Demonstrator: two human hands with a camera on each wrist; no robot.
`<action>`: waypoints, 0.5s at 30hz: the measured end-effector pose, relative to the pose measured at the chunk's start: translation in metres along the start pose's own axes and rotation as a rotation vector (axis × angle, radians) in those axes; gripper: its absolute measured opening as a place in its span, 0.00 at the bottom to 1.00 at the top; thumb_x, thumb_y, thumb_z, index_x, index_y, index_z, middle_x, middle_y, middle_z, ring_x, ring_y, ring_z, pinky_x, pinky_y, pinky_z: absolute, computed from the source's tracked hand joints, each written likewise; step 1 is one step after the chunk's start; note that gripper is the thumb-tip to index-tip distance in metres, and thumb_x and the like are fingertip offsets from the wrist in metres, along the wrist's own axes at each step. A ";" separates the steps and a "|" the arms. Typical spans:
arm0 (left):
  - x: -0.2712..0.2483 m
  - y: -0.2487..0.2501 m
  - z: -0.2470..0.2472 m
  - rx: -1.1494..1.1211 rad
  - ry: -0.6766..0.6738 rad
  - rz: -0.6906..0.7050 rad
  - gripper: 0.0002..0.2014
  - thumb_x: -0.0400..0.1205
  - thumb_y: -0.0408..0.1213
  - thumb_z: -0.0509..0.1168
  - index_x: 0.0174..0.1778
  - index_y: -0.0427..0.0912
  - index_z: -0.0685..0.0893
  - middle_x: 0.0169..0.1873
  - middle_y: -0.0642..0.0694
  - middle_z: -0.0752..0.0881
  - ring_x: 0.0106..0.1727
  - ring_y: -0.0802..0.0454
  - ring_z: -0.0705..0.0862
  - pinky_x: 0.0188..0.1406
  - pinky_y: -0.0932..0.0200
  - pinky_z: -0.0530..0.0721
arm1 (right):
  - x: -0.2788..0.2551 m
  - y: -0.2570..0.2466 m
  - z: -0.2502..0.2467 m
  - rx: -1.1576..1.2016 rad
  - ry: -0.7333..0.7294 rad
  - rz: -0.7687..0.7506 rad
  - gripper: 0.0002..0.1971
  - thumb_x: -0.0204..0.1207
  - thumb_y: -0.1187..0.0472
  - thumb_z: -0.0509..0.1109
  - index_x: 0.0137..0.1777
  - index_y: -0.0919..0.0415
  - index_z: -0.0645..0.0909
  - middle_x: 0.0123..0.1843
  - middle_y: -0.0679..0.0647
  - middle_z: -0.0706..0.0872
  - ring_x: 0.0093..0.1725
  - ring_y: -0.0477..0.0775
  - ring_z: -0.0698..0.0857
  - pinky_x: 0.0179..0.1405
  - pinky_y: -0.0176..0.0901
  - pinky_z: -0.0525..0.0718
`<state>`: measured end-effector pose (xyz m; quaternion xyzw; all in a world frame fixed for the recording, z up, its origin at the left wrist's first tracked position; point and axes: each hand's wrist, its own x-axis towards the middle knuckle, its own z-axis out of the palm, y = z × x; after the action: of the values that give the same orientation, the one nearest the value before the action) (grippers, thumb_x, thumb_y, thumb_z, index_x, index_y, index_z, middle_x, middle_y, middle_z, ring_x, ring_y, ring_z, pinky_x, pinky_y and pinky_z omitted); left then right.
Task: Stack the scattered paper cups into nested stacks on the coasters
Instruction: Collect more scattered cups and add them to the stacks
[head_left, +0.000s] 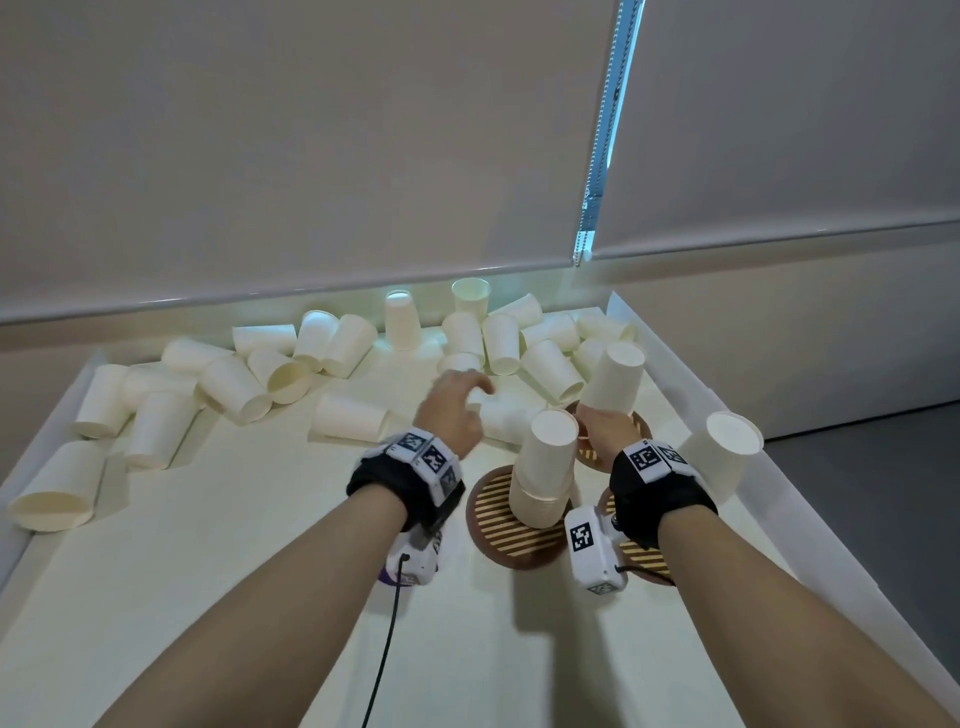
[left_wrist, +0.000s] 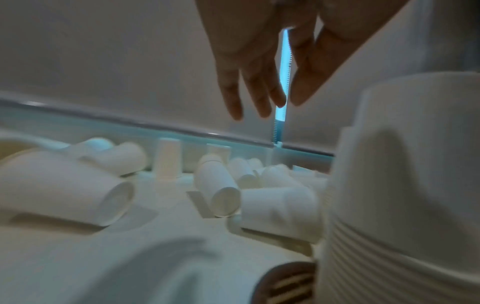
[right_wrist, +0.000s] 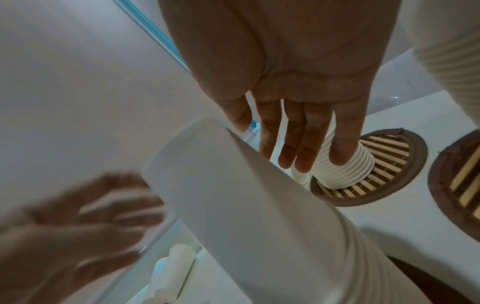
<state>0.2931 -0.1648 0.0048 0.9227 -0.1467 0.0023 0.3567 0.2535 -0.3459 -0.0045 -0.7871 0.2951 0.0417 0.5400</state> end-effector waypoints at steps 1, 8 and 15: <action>0.005 -0.014 -0.006 0.084 0.037 -0.086 0.20 0.75 0.22 0.60 0.60 0.46 0.80 0.67 0.44 0.74 0.69 0.45 0.73 0.69 0.52 0.72 | 0.003 0.001 0.001 -0.001 0.003 0.001 0.21 0.81 0.57 0.59 0.58 0.76 0.81 0.62 0.74 0.82 0.47 0.59 0.78 0.49 0.47 0.73; 0.002 -0.124 -0.030 0.538 -0.139 -0.497 0.22 0.80 0.44 0.64 0.70 0.54 0.70 0.75 0.47 0.60 0.77 0.42 0.55 0.70 0.37 0.65 | 0.010 -0.003 0.011 0.104 0.039 -0.088 0.15 0.82 0.57 0.57 0.47 0.63 0.83 0.48 0.59 0.83 0.55 0.63 0.81 0.66 0.57 0.77; -0.008 -0.141 -0.029 0.741 -0.302 -0.459 0.31 0.70 0.42 0.70 0.69 0.52 0.69 0.66 0.48 0.69 0.72 0.43 0.63 0.61 0.44 0.71 | 0.002 -0.050 0.008 -0.061 0.135 -0.250 0.12 0.79 0.62 0.60 0.47 0.58 0.86 0.53 0.57 0.88 0.54 0.59 0.86 0.62 0.53 0.82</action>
<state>0.3267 -0.0447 -0.0674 0.9865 0.0217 -0.1591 -0.0314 0.2826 -0.3279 0.0322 -0.8348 0.2292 -0.0700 0.4957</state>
